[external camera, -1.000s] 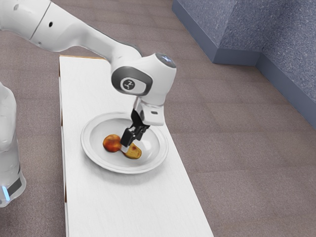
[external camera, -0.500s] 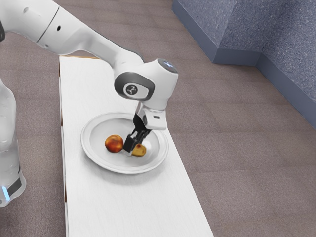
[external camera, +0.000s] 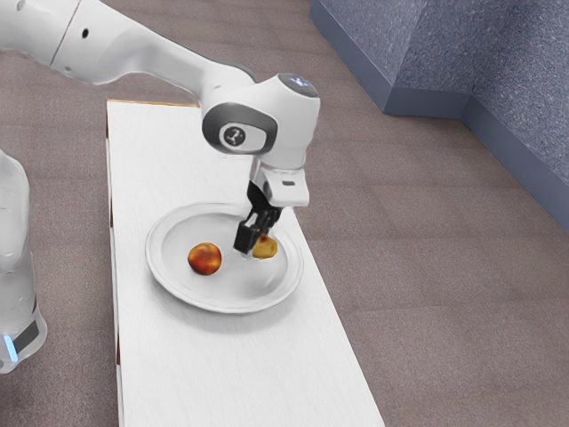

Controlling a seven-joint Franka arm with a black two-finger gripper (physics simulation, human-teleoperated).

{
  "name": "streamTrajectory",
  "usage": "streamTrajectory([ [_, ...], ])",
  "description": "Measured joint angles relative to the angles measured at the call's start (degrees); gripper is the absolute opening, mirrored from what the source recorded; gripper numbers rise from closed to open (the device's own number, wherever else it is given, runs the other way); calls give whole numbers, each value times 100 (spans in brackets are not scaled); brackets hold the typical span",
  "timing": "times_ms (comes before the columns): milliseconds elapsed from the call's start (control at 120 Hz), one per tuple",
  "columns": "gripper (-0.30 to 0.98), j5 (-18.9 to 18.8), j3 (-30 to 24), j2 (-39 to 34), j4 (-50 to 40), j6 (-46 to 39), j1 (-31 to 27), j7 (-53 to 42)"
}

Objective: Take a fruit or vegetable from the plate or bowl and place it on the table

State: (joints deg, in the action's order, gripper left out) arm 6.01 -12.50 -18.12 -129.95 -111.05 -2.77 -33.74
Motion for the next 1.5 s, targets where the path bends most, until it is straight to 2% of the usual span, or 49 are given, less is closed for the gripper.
streamTrajectory([
  [225,29,-163,849,-49,256,188,-3,127],
  [592,29,-504,1727,-188,311,619,-11,729],
  [792,29,-761,2427,-207,303,761,-36,1011],
  [1042,29,-1047,3217,68,306,681,-49,1201],
  [1200,29,-1114,3423,231,302,551,-50,1230],
  [1333,53,-1082,3507,258,307,505,-48,1215],
  [1500,64,-1023,3515,257,516,481,-17,1204],
])
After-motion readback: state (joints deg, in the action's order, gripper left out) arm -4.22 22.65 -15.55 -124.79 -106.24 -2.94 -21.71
